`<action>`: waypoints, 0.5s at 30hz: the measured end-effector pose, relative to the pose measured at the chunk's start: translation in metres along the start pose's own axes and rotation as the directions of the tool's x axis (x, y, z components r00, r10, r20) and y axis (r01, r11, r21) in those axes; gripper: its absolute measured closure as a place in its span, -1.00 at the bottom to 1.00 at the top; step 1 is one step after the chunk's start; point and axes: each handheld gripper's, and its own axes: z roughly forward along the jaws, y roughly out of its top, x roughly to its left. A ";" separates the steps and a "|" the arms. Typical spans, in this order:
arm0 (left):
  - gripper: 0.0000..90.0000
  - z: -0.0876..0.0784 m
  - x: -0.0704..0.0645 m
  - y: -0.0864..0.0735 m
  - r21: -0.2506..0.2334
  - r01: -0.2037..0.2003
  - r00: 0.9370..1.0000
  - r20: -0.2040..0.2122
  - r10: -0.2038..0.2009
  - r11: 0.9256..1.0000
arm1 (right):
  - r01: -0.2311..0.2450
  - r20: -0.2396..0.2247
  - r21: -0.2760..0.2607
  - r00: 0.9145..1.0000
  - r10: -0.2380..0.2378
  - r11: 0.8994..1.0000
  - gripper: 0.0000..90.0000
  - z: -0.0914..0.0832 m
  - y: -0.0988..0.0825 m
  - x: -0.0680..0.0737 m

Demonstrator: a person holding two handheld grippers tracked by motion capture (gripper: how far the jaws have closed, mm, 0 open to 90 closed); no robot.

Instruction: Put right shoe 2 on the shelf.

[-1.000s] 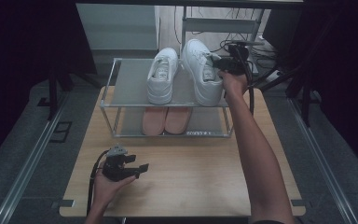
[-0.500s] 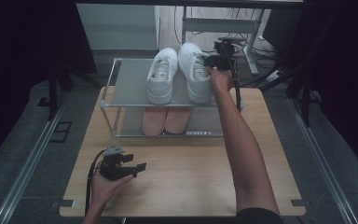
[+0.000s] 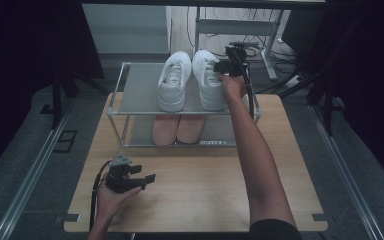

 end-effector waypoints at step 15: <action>-0.37 0.000 -0.005 0.001 0.002 -0.016 1.000 0.000 0.016 1.000 | 0.113 -0.152 -0.102 0.980 -0.128 0.988 0.44 -0.062 -0.007 -0.021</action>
